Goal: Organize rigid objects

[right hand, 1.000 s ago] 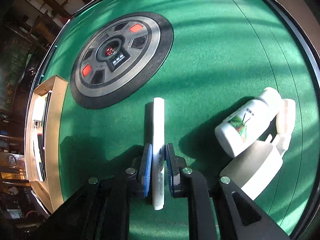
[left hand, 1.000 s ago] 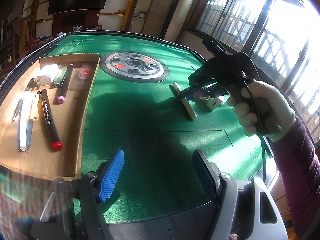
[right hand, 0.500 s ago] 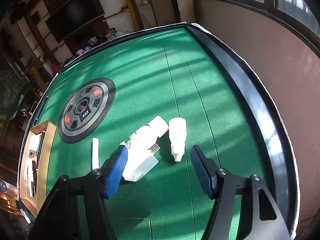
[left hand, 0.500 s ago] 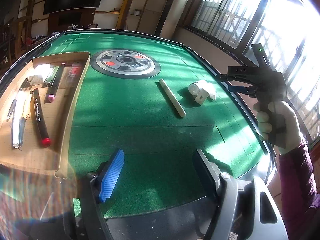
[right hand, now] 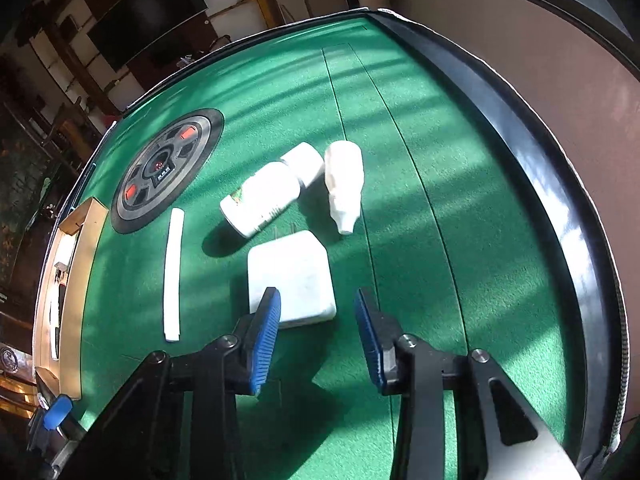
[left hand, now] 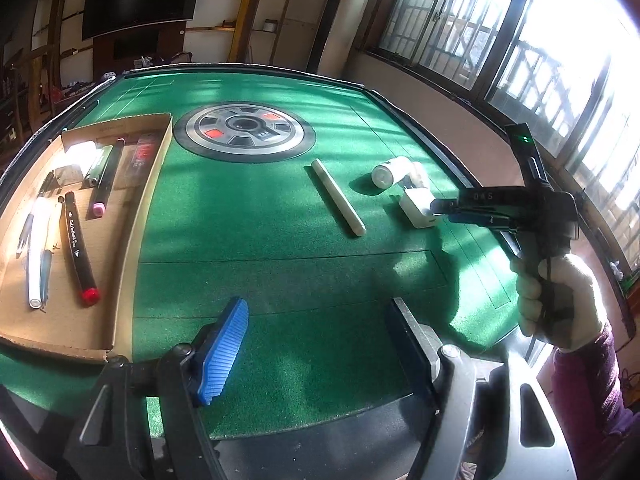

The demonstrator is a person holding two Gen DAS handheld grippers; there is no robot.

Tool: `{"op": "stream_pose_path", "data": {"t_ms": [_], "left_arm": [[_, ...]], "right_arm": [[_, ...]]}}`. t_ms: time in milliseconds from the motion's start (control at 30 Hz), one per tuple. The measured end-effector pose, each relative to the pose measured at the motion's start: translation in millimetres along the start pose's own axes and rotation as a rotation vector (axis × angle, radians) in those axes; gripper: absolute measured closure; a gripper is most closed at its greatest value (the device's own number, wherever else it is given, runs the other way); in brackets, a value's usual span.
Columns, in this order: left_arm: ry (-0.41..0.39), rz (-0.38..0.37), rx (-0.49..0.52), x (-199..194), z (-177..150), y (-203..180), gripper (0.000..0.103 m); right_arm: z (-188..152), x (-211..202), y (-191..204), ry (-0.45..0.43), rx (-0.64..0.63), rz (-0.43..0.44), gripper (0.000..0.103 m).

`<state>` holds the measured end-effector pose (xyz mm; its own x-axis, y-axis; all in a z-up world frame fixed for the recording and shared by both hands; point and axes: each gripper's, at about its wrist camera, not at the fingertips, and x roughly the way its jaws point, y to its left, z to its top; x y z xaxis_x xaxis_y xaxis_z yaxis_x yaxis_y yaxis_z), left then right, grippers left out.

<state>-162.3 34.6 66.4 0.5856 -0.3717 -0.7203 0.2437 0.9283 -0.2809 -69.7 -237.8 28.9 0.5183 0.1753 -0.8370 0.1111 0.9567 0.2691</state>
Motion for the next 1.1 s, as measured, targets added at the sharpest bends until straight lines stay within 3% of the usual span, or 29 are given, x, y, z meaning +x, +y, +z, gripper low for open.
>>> {"op": "stream_pose_path", "data": {"t_ms": [133,300,433,500,567,633,767,900,967,1000,1033,1100], "left_arm": [[0.030,-0.018,-0.003,10,3,-2,0.029],[0.070,-0.051,-0.026,19,13,-8,0.029],[0.078,-0.032,-0.031,24,29,-15,0.029],[0.078,-0.016,-0.026,31,40,-19,0.029],[0.084,0.004,-0.009,43,49,-25,0.028],[0.095,0.015,-0.004,62,58,-28,0.028],[0.108,0.047,0.004,110,77,-37,0.028],[0.080,0.151,0.138,148,88,-57,0.030],[0.087,0.189,0.236,162,87,-66,0.072],[0.081,0.172,0.238,165,85,-65,0.086],[0.087,0.161,0.226,165,84,-61,0.091],[0.083,0.137,0.208,162,82,-54,0.092]], "right_arm": [[-8,-22,-39,-0.066,0.090,0.078,0.063],[20,-31,-57,-0.182,0.221,0.083,0.049],[40,-16,-55,-0.277,0.253,0.088,0.047],[40,-7,-52,-0.317,0.228,0.046,0.047],[39,2,-54,-0.289,0.227,0.003,0.047],[37,1,-59,-0.300,0.244,0.043,0.047],[34,4,-58,-0.289,0.224,0.035,0.045],[34,5,-53,-0.289,0.190,0.026,0.045],[34,5,-49,-0.293,0.170,0.020,0.045],[34,5,-47,-0.296,0.159,0.011,0.045],[34,4,-46,-0.300,0.150,0.005,0.045],[34,4,-42,-0.303,0.135,0.000,0.044]]}}
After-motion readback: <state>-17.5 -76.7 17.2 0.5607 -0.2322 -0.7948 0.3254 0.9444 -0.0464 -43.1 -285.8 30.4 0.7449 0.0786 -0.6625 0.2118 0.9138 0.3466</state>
